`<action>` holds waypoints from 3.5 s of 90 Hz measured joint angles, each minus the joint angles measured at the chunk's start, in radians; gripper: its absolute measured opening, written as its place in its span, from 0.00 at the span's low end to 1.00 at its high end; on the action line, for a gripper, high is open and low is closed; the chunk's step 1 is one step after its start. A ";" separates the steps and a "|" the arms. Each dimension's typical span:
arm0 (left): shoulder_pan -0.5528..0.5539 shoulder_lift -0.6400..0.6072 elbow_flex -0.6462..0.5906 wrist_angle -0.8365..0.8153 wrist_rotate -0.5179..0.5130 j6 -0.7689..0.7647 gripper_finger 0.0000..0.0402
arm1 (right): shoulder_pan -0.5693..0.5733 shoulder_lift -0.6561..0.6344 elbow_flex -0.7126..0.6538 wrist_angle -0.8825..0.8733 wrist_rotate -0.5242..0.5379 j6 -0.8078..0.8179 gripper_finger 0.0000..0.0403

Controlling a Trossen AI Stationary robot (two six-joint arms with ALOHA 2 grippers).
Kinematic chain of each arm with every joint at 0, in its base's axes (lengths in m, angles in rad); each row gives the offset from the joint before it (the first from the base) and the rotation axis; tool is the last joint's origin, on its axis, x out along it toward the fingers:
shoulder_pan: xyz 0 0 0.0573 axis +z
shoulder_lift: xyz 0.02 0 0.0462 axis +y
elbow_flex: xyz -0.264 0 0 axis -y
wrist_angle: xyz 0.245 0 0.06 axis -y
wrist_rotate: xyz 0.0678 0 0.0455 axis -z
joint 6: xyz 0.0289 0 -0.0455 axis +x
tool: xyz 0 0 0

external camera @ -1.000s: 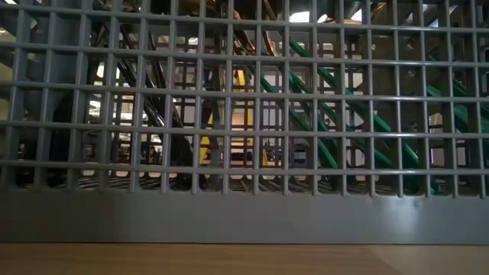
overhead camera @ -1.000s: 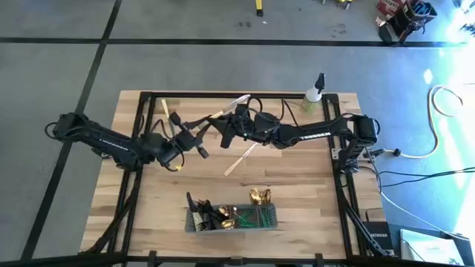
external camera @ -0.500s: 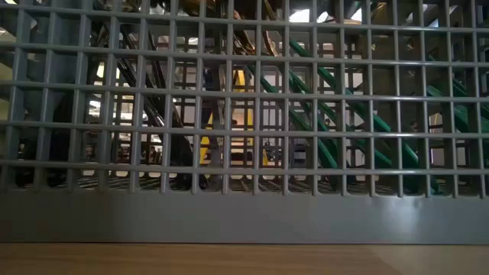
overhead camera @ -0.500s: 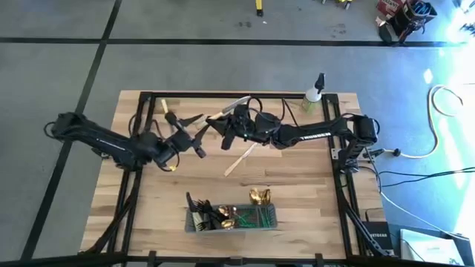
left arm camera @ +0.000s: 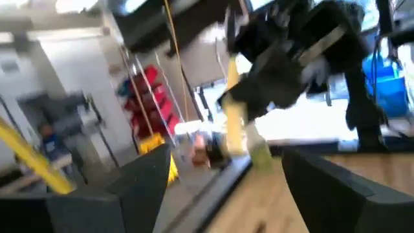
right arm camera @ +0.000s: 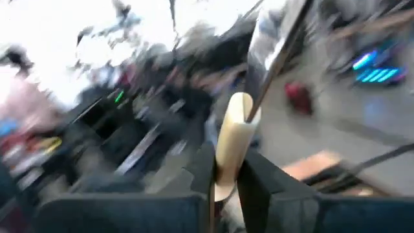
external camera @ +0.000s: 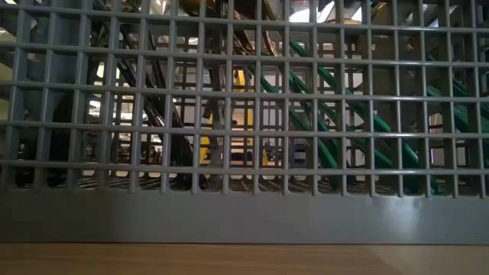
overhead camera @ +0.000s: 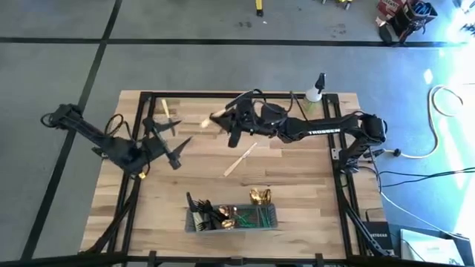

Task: Sort silverware
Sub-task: Put the left bottom yellow knife into the gray cutlery rack, then put the left yellow knife into the gray cutlery rack

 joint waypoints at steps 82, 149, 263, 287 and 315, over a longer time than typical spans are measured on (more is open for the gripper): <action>-0.313 -0.105 -0.343 -0.495 0.113 -1.266 0.70 | 0.413 0.401 0.493 -0.467 0.112 0.030 0.05; -0.553 0.387 -0.319 -0.105 0.330 -1.333 0.70 | 0.420 0.471 0.519 -0.544 0.061 0.101 0.05; -0.378 0.890 0.034 -0.106 0.217 -1.237 0.70 | 0.446 0.397 0.519 -0.765 0.036 -0.026 0.25; -0.388 0.803 0.034 -0.203 0.086 -1.289 0.70 | 0.446 0.349 0.518 -0.764 0.060 -0.050 0.19; -0.260 0.405 0.033 -1.268 0.247 -1.869 0.70 | 0.446 0.256 0.519 -0.864 0.105 -0.144 0.19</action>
